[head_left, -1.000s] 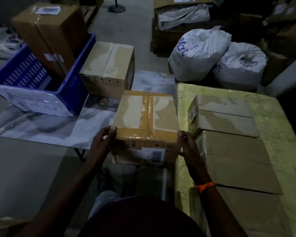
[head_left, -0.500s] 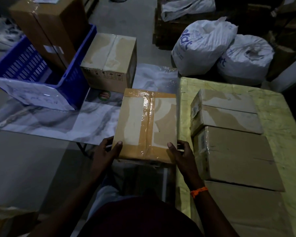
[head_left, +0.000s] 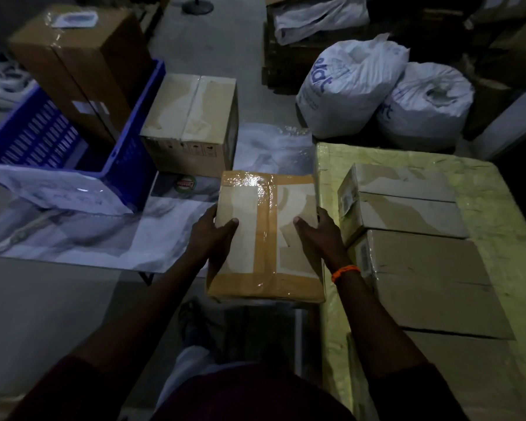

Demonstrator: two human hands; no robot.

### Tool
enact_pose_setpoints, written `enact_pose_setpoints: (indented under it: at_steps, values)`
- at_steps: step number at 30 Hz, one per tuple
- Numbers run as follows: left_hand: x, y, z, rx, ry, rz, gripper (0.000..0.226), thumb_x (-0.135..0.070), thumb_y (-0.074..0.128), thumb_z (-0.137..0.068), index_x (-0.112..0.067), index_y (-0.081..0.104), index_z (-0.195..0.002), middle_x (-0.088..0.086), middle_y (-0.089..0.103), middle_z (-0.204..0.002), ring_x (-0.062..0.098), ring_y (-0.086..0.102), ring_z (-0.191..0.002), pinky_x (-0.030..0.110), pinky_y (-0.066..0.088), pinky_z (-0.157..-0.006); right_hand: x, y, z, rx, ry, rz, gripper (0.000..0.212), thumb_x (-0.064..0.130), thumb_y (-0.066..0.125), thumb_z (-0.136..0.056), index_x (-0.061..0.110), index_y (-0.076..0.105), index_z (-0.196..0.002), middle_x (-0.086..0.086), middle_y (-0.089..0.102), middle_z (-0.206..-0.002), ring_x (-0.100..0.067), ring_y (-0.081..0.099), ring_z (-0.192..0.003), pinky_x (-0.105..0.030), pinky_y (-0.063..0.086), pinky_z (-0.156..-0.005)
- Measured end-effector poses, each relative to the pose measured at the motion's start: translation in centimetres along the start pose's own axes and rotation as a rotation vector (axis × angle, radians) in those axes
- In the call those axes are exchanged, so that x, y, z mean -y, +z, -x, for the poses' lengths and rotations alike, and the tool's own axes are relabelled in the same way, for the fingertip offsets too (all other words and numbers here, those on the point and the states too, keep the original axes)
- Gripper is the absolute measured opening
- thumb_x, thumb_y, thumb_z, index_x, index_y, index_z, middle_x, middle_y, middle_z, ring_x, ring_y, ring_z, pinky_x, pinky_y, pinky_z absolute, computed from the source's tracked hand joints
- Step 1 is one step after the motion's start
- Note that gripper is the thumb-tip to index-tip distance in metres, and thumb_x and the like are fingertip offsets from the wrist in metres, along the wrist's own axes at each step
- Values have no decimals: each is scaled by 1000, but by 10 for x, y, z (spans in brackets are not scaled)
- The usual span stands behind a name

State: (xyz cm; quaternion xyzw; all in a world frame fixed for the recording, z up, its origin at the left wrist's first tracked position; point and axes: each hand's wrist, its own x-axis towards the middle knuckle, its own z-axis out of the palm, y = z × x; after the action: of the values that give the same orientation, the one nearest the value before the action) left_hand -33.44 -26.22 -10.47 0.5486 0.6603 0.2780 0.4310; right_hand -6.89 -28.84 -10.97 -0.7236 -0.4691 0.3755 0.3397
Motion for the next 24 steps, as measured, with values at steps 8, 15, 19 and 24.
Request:
enact_pose_setpoints:
  at_steps: [8,15,19,24]
  values:
    - [-10,-5,8,15,114,86,63,-37,78,-90,-24,53,-146,0,65,-138,20,61,-124,44,55,-100,3,-6,15,-109,37,-46,77,58,75,-80,23,50,-144,0,66,-134,-21,63,-121,-47,55,-102]
    - [-42,-20,13,-74,296,285,73,-28,85,-78,-24,54,-144,-8,62,-141,7,58,-130,35,54,-102,46,-41,23,-245,-61,-227,57,32,78,-91,15,53,-139,6,65,-125,-14,63,-114,-35,55,-96]
    - [-51,-21,25,-129,228,448,66,-37,86,-78,-20,58,-135,-3,64,-137,10,60,-128,38,55,-102,54,-48,34,-250,-132,-277,50,35,75,-93,17,55,-135,8,68,-124,-7,66,-114,-28,56,-90]
    - [-49,-10,56,-181,187,404,45,-51,66,-89,-23,63,-124,-10,70,-119,3,67,-111,28,58,-92,42,-50,53,-227,-123,-331,38,35,67,-98,18,59,-131,5,68,-124,6,63,-109,-5,48,-78]
